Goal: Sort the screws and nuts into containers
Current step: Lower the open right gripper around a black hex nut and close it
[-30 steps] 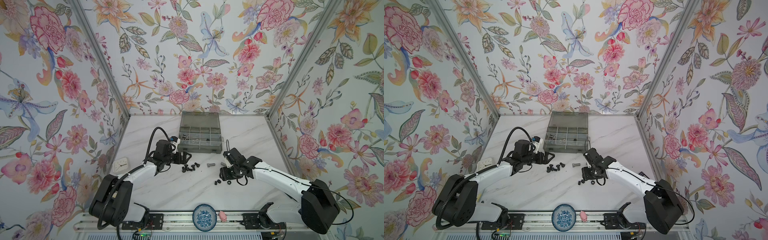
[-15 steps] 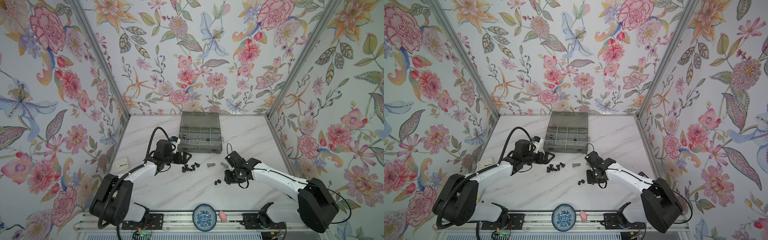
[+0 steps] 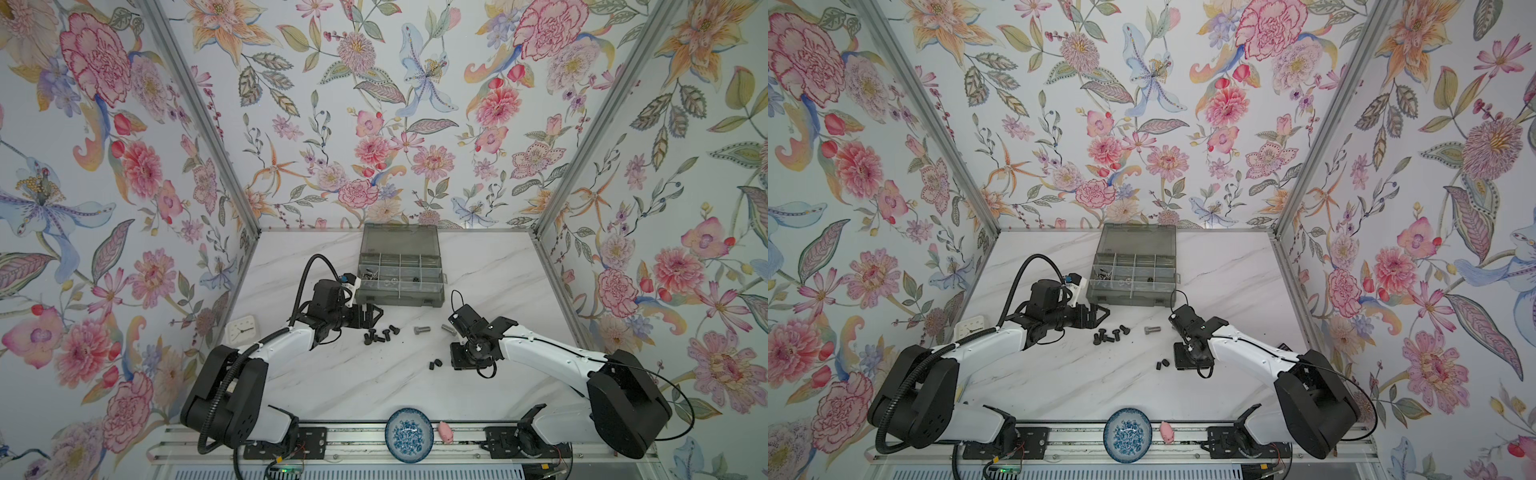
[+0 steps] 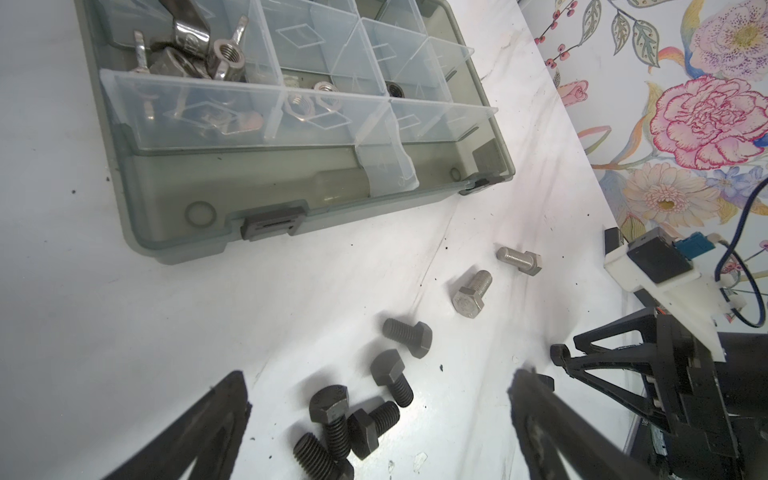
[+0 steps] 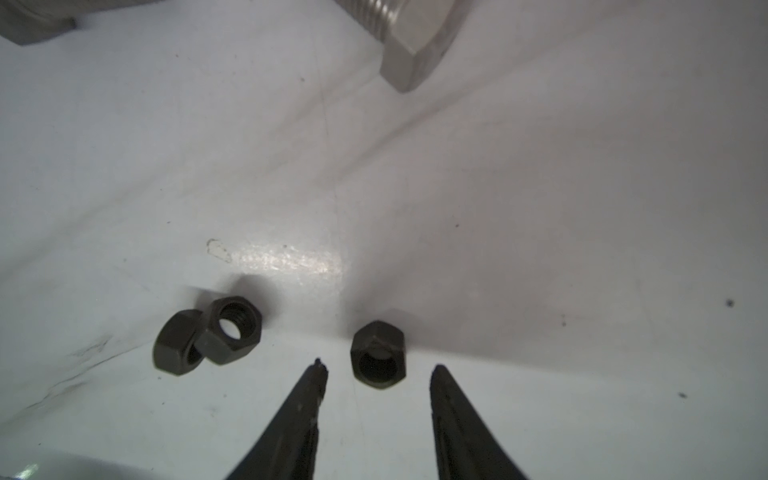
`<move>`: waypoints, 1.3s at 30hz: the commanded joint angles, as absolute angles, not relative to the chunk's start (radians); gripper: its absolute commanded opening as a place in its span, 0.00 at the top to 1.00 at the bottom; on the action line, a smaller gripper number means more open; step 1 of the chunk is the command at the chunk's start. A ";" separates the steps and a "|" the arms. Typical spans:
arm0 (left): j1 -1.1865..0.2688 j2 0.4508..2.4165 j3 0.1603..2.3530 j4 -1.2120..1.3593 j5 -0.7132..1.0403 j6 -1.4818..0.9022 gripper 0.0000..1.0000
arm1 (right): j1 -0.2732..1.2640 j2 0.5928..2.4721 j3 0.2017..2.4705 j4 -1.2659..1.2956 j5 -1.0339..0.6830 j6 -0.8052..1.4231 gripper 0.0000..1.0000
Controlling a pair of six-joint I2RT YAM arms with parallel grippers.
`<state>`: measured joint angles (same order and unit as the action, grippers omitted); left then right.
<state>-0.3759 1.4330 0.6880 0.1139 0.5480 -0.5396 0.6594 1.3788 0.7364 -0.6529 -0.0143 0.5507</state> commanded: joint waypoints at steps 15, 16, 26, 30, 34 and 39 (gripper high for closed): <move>-0.364 1.443 0.703 0.121 0.575 -0.542 0.01 | 0.663 1.481 0.759 -0.654 0.012 0.525 0.63; -0.365 1.443 0.703 0.121 0.576 -0.542 0.01 | 0.666 1.484 0.760 -0.654 0.013 0.525 0.64; -0.364 1.439 0.696 0.125 0.575 -0.542 0.01 | 0.675 1.525 0.768 -0.648 0.011 0.519 0.69; -0.365 1.440 0.695 0.126 0.577 -0.541 0.01 | 0.676 1.515 0.764 -0.648 0.012 0.520 0.79; -0.365 1.442 0.696 0.126 0.577 -0.541 0.01 | 0.674 1.487 0.769 -0.648 0.010 0.518 0.94; -0.364 1.438 0.691 0.133 0.578 -0.541 0.01 | 0.659 1.423 0.795 -0.637 0.007 0.494 1.00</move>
<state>-0.3756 1.4338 0.6880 0.1177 0.5518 -0.5396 0.6662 1.4677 0.7738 -0.6491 0.0048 0.5129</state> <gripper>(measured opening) 0.994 0.192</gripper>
